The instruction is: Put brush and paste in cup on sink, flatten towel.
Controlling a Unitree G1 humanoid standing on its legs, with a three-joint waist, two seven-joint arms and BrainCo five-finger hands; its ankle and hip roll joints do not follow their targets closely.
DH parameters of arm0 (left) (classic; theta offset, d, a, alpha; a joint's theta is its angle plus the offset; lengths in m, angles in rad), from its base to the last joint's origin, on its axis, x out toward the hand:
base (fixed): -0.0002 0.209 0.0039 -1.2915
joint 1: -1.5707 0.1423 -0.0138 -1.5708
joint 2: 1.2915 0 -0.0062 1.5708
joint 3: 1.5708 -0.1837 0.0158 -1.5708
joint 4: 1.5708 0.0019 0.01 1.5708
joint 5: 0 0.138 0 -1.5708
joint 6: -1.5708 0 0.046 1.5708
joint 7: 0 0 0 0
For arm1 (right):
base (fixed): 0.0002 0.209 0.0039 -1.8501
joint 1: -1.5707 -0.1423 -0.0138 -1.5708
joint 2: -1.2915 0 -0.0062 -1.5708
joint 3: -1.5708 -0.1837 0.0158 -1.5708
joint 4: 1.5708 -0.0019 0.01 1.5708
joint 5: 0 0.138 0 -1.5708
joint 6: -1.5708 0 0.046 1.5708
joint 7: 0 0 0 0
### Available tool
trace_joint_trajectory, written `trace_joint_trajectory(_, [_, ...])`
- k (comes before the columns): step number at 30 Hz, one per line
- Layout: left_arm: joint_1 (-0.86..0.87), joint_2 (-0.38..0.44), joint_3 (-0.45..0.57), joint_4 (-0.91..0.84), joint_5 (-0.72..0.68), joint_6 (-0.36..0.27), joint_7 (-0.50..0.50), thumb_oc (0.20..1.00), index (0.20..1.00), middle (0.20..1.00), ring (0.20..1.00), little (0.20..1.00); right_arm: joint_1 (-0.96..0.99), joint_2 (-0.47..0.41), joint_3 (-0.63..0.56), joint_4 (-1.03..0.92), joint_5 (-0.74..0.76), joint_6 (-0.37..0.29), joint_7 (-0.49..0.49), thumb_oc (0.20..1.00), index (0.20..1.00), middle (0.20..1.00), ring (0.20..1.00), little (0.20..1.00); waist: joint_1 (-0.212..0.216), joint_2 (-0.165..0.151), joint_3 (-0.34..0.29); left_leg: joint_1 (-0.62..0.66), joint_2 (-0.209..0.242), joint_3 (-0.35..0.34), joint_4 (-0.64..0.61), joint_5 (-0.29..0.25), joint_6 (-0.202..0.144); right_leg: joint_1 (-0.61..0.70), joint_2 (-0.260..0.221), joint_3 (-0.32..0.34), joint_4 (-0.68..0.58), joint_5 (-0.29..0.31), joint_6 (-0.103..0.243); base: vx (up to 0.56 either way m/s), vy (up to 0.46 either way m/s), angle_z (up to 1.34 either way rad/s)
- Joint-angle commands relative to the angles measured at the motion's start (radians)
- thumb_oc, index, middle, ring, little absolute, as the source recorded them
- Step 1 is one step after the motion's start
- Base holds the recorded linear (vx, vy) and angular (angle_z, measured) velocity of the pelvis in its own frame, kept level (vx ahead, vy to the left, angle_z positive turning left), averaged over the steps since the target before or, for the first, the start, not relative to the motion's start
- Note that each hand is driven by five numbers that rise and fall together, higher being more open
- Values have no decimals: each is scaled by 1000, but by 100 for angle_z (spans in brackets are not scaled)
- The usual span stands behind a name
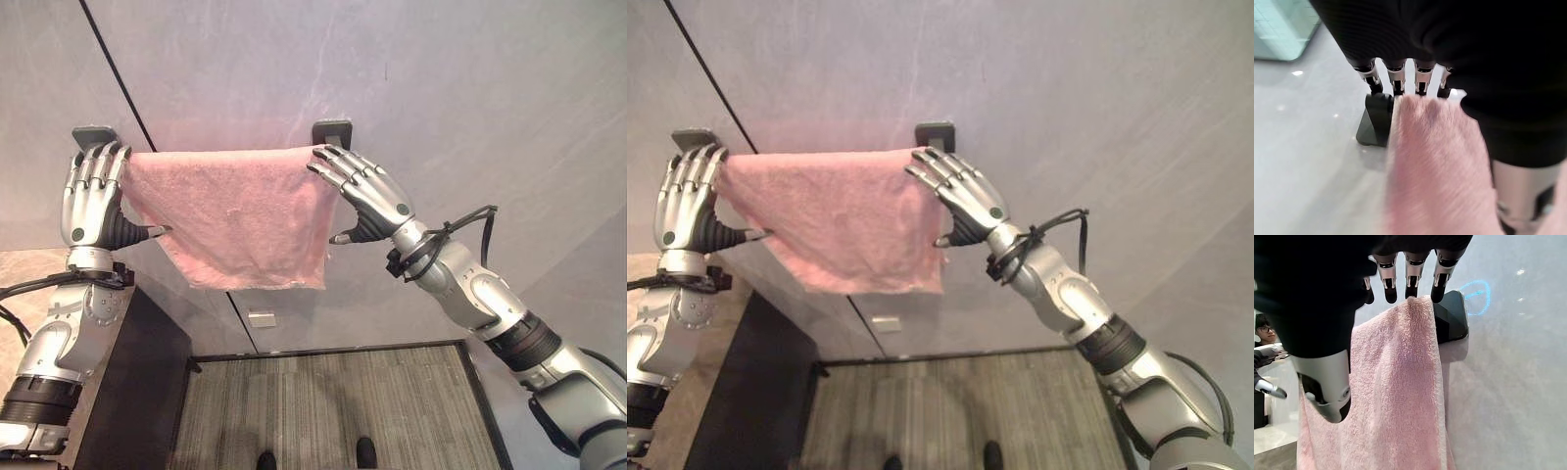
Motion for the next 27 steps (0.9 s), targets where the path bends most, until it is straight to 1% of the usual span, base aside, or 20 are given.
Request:
trace_joint_trajectory(1, [32, -26, -41, -29, -195, -66, 64, 1000, 1000, 1000, 1000, 1000, 37, 29, -31, 22, 39, 35, -45, 1000, 1000, 1000, 1000, 1000, 4, -49, 23, -42, 55, -6, 5, 17, -44, 38, -102, -26, 3, -39, 86, 24, -12, 4])
trace_joint_trajectory(2, [24, -40, -36, -66, -202, -71, 75, 1000, 1000, 1000, 1000, 1000, 41, 43, -41, 6, 52, 29, -59, 1000, 1000, 1000, 1000, 1000, 4, -49, 20, -39, 56, -8, 5, 16, -44, 42, -101, -27, 3, -41, 85, 0, 0, 0])
trace_joint_trajectory(3, [0, -64, -31, -136, -215, -86, 104, 1000, 1000, 1000, 1000, 1000, 45, 68, -57, -8, 77, 16, -101, 1000, 1000, 1000, 1000, 1000, 3, -48, 13, -33, 56, -8, 5, 14, -44, 50, -101, -28, 3, -44, 84, 0, 0, 0])
trace_joint_trajectory(6, [-44, -56, -33, -200, -188, -90, 141, 1000, 1000, 1000, 1000, 1000, 25, 99, -67, -32, 128, -7, -154, 1000, 1000, 1000, 1000, 1000, 3, -46, 5, -17, 57, -9, 5, 9, -43, 69, -99, -28, 3, -51, 84, -18, -6, 0])
trace_joint_trajectory(7, [-77, -39, -23, -218, -170, -79, 176, 1000, 1000, 1000, 1000, 1000, 7, 139, -94, -73, 213, -30, -204, 1000, 1000, 1000, 1000, 1000, 1, -36, -6, -3, 56, -4, 5, 9, -40, 82, -97, -26, 3, -54, 83, -53, -14, 0])
trace_joint_trajectory(8, [-87, -26, -13, -221, -155, -72, 194, 1000, 1000, 1000, 1000, 1000, 0, 153, -113, -96, 247, -36, -229, 1000, 1000, 1000, 1000, 1000, 3, -31, -9, 6, 55, -4, 5, 6, -39, 88, -97, -27, 3, -56, 83, -52, -12, -1])
trace_joint_trajectory(10, [-78, -5, 19, -234, -121, -59, 217, 1000, 1000, 1000, 1000, 1000, -9, 159, -153, -150, 272, -52, -272, 1000, 1000, 1000, 1000, 1000, 5, -25, -12, 17, 55, 1, 5, 5, -37, 96, -95, -25, 3, -59, 82, -53, -11, -2])
trace_joint_trajectory(13, [-47, 16, 56, -248, -86, -45, 228, 1000, 1000, 1000, 1000, 1000, 10, 153, -182, -189, 281, -59, -290, 1000, 1000, 1000, 1000, 1000, 6, -20, -10, 20, 56, 3, 5, 15, -35, 95, -93, -23, 3, -51, 80, -40, -8, 0])
trace_joint_trajectory(16, [72, 9, 156, -292, -57, -35, 235, 1000, 1000, 1000, 1000, 1000, 115, 121, -285, -286, 291, -81, -322, 1000, 1000, 1000, 1000, 1000, 4, -11, -4, 23, 57, 6, 5, 16, -33, 94, -92, -19, 3, -52, 78, 0, 0, 0])
trace_joint_trajectory(17, [126, -8, 188, -314, -58, -37, 231, 1000, 1000, 1000, 1000, 1000, 171, 111, -318, -316, 292, -83, -328, 1000, 1000, 1000, 1000, 1000, 2, -8, -7, 24, 58, 7, 5, 17, -33, 92, -92, -18, 3, -51, 78, -36, -3, 0])
trace_joint_trajectory(18, [235, -78, 239, -359, -103, -65, 215, 1000, 1000, 1000, 1000, 1000, 307, 98, -418, -361, 308, -96, -343, 1000, 1000, 1000, 1000, 1000, -5, -4, 3, 21, 59, 9, 5, 21, -33, 87, -91, -16, 3, -50, 77, 0, 0, 0])
trace_joint_trajectory(19, [307, -137, 260, -390, -168, -95, 191, 1000, 1000, 1000, 1000, 1000, 402, 98, -469, -383, 323, -103, -345, 1000, 1000, 1000, 1000, 1000, -10, 0, 1, 24, 60, 10, 5, 12, -33, 88, -90, -16, 3, -58, 78, -31, -2, -2])
trace_joint_trajectory(20, [310, -138, 260, -392, -168, -95, 190, 1000, 1000, 1000, 1000, 1000, 405, 98, -469, -386, 323, -103, -344, 1000, 1000, 1000, 1000, 1000, -10, 0, 2, 21, 60, 10, 5, 21, -32, 85, -90, -15, 3, -50, 77, 0, 0, 0])
trace_joint_trajectory(21, [375, -192, 267, -400, -232, -110, 165, 1000, 1000, 1000, 1000, 1000, 504, 106, -522, -389, 351, -109, -340, 1000, 1000, 1000, 1000, 1000, -16, 1, 6, 25, 61, 11, 5, 13, -32, 87, -90, -16, 3, -58, 78, -26, -3, -4])
trace_joint_trajectory(22, [474, -266, 275, -380, -317, -124, 118, 1000, 1000, 1000, 1000, 1000, 660, 125, -595, -361, 420, -113, -307, 1000, 1000, 1000, 1000, 1000, -27, 2, 16, 24, 62, 13, 5, 15, -30, 84, -90, -15, 3, -58, 76, 0, 0, 0])
trace_joint_trajectory(23, [475, -266, 274, -380, -317, -124, 118, 1000, 1000, 1000, 1000, 1000, 661, 124, -595, -362, 420, -113, -306, 1000, 1000, 1000, 1000, 1000, -26, 2, 14, 24, 63, 13, 5, 14, -30, 84, -89, -16, 3, -59, 76, -80, -8, -2])
trace_joint_trajectory(24, [551, -309, 245, -310, -390, -113, 45, 1000, 1000, 1000, 1000, 1000, 792, 133, -637, -265, 464, -89, -264, 1000, 1000, 1000, 1000, 1000, -37, 3, 30, 19, 63, 14, 5, 28, -28, 80, -86, -17, 3, -51, 73, -33, -6, -7])
trace_joint_trajectory(25, [552, -309, 244, -309, -390, -114, 45, 1000, 1000, 1000, 1000, 1000, 794, 133, -637, -265, 464, -90, -264, 1000, 1000, 1000, 1000, 1000, -36, 3, 26, 20, 63, 13, 5, 21, -29, 81, -86, -18, 3, -57, 74, -50, -7, -8])
trace_joint_trajectory(26, [584, -315, 239, -280, -402, -105, 12, 1000, 1000, 1000, 1000, 1000, 837, 141, -655, -244, 482, -77, -239, 1000, 1000, 1000, 1000, 1000, -40, 5, 29, 18, 64, 12, 5, 22, -28, 81, -86, -21, 3, -58, 73, 1, -9, -10])
trace_joint_trajectory(27, [610, -335, 211, -206, -427, -98, -13, 1000, 1000, 1000, 1000, 1000, 892, 171, -650, -169, 552, -77, -219, 1000, 1000, 1000, 1000, 1000, -44, 4, 33, 18, 64, 11, 5, 24, -27, 83, -85, -22, 3, -58, 72, -42, -19, -10])
